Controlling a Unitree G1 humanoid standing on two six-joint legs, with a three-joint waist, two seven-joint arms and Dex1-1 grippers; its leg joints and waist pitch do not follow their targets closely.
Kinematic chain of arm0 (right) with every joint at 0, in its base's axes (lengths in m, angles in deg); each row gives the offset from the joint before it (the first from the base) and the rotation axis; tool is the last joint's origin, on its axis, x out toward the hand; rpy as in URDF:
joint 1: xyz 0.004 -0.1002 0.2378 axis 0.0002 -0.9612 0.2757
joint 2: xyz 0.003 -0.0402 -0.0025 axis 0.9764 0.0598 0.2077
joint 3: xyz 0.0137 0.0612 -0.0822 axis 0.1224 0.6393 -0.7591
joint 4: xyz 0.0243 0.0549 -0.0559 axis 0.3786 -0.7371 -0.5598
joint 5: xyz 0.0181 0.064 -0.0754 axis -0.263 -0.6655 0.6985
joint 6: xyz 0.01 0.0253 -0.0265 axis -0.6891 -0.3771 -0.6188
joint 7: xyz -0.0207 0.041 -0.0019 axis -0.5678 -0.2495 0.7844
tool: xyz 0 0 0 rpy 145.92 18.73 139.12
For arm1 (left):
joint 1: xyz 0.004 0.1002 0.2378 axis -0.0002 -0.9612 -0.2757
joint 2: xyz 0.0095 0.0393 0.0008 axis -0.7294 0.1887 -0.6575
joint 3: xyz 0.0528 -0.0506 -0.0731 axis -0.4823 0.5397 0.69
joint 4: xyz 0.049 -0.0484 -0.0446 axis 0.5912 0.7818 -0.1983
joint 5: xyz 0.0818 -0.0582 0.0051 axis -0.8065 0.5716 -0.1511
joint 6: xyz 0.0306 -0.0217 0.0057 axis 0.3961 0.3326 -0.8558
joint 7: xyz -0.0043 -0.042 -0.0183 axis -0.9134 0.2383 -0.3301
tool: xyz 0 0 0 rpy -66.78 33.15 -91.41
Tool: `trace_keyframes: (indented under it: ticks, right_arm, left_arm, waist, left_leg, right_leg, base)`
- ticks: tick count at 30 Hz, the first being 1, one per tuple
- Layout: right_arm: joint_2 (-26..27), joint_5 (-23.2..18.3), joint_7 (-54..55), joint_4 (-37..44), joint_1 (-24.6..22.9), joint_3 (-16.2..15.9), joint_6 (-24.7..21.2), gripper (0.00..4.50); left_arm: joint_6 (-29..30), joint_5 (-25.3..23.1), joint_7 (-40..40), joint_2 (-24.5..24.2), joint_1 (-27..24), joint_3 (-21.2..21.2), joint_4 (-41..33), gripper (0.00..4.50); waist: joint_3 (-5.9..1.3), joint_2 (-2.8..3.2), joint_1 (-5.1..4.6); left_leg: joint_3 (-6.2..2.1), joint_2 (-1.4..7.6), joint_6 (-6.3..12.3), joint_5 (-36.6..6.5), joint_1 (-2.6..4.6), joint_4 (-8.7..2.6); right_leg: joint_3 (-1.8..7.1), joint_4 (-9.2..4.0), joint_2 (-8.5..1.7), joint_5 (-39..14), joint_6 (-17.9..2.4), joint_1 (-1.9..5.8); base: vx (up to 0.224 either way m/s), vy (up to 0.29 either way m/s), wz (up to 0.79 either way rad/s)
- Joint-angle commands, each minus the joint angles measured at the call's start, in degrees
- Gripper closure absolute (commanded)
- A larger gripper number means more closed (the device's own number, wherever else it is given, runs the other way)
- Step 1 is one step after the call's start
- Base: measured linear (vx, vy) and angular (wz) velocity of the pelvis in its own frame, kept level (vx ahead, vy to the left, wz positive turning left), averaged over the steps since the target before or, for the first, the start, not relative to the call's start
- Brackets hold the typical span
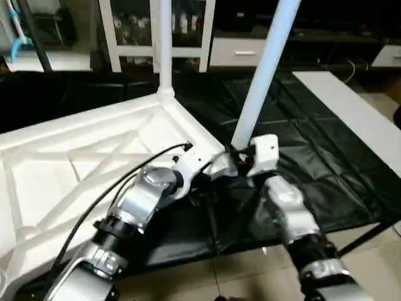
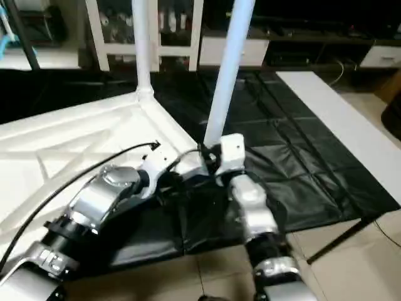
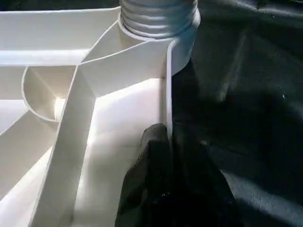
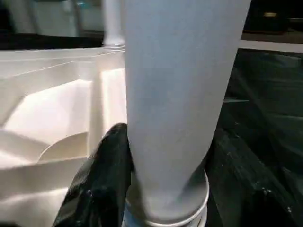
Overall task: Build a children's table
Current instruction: Rotate leg to tighten
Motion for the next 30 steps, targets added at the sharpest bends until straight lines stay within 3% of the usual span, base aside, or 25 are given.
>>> trace_keyframes:
  ticks: [1,2,3,5,6,8,10,11,13,17,18,23,30]
  right_arm:
    - [-2.64,-0.44,-2.55,3.89,0.02,-0.05,-0.59,1.73]
    - [-3.14,-1.05,-3.83,4.37,0.07,-0.09,-1.24,1.73]
    - [-5.37,-3.87,-9.73,6.71,0.09,-0.66,-4.94,1.54]
    - [-9.47,-5.5,-17.97,9.04,-0.21,-2.68,-7.8,1.48]
    - [-11.11,-5.81,-21.12,9.6,-0.36,-3.45,-8.31,1.48]
    - [-17.78,-7.65,-35.4,12.47,-2.0,-5.94,-10.59,1.48]
    - [-19.68,-8.2,-40.06,13.18,-2.56,-6.46,-11.62,1.48]
    - [-21.61,-8.64,-44.39,13.54,-3.1,-7.03,-12.71,1.48]
    - [-22.75,-8.86,-47.37,13.53,-3.4,-7.45,-13.0,1.48]
    - [-23.22,-8.28,-49.74,11.89,-2.77,-8.23,-12.25,1.48]
    - [-22.42,-7.92,-49.43,10.42,-1.99,-8.27,-11.56,1.48]
    - [-21.84,-8.04,-50.53,8.96,-0.63,-9.48,-11.22,1.73]
    - [-21.47,-8.11,-53.38,8.57,-1.0,-9.32,-11.65,2.38]
  left_arm:
    - [-3.49,0.01,4.07,-1.98,-0.27,-1.5,-1.44,4.5]
    - [-3.9,0.09,4.78,-2.39,-0.41,-1.69,-1.51,4.5]
    - [-7.14,0.63,8.83,-4.44,-1.05,-2.93,-1.73,4.5]
    - [-9.85,1.5,14.75,-7.5,-2.22,-4.72,-2.67,4.5]
    - [-11.63,1.77,16.88,-8.63,-2.67,-5.32,-2.92,4.5]
    - [-15.85,2.96,25.02,-13.14,-4.51,-7.29,-4.05,4.5]
    - [-16.97,3.36,27.41,-14.35,-4.96,-7.72,-4.18,4.5]
    - [-17.19,3.96,29.29,-15.23,-5.43,-7.78,-4.37,4.5]
    - [-17.56,4.46,29.96,-15.4,-5.59,-7.52,-4.25,4.5]
    - [-18.17,5.42,31.56,-15.88,-5.8,-7.27,-4.34,4.5]
    - [-18.21,5.47,31.64,-16.02,-5.82,-7.23,-4.45,4.5]
    - [-19.52,5.95,32.37,-16.57,-5.74,-7.3,-4.13,4.5]
    - [-20.03,5.72,33.28,-16.45,-5.73,-7.33,-3.83,4.5]
  waist:
    - [-3.48,0.72,0.17]
    - [-3.54,0.71,0.19]
    - [-3.48,1.1,0.44]
    - [-3.59,1.0,0.72]
    - [-3.57,1.27,1.04]
    - [-3.45,1.01,1.79]
    - [-3.41,1.17,2.18]
    - [-3.75,1.1,2.67]
    - [-3.8,1.05,3.28]
    - [-3.81,0.74,3.26]
    - [-3.81,0.48,3.14]
    - [-3.46,0.4,3.05]
    - [-3.57,0.43,3.06]
  left_leg:
    - [0.2,0.72,1.17,-24.39,0.57,-5.09]
    - [0.28,0.72,1.23,-23.58,0.46,-5.02]
    - [0.38,0.68,1.82,-23.55,0.82,-4.99]
    - [0.5,0.98,2.36,-21.32,0.47,-5.0]
    - [0.72,1.12,2.56,-19.85,0.58,-4.92]
    - [1.01,1.26,3.5,-19.01,0.75,-4.67]
    - [1.34,1.37,3.75,-19.44,1.38,-4.54]
    - [1.58,1.45,3.66,-16.4,1.23,-4.55]
    - [1.86,1.63,3.58,-12.84,1.25,-4.52]
    - [1.81,1.5,2.84,-11.82,0.97,-4.6]
    - [1.86,1.46,2.6,-12.72,1.09,-4.58]
    - [1.82,1.35,1.4,-17.29,1.41,-4.71]
    - [1.74,1.38,1.32,-16.76,1.3,-4.75]
  right_leg:
    - [1.68,-3.86,-2.19,-23.71,-7.77,2.43]
    - [1.8,-3.59,-2.22,-23.19,-8.21,2.5]
    - [1.84,-3.81,-2.08,-22.98,-8.79,2.37]
    - [2.13,-3.03,-2.2,-20.34,-9.73,2.86]
    - [2.34,-2.84,-2.27,-18.27,-10.67,2.71]
    - [2.6,-2.34,-2.17,-16.87,-11.85,2.75]
    - [2.87,-2.33,-2.21,-16.89,-12.44,2.16]
    - [2.86,-1.75,-2.19,-14.03,-13.48,2.8]
    - [2.9,-1.07,-2.13,-10.28,-14.35,2.84]
    - [2.9,-0.74,-2.09,-10.2,-14.22,3.22]
    - [2.99,-0.91,-2.12,-11.59,-13.93,3.07]
    - [3.31,-1.88,-2.1,-20.41,-11.24,2.54]
    - [3.35,-1.75,-2.02,-19.7,-11.07,2.56]
  base:
    - [0.0,0.0,0.0]
    - [0.0,0.0,0.0]
    - [0.0,0.0,0.0]
    - [0.0,0.0,0.0]
    - [0.0,0.0,0.0]
    - [0.026,-0.011,0.04]
    - [0.063,-0.028,0.15]
    - [0.055,-0.028,0.11]
    - [0.0,0.0,0.0]
    - [0.0,0.0,0.0]
    - [0.0,0.0,0.0]
    - [0.0,0.0,0.0]
    - [0.0,0.0,0.0]
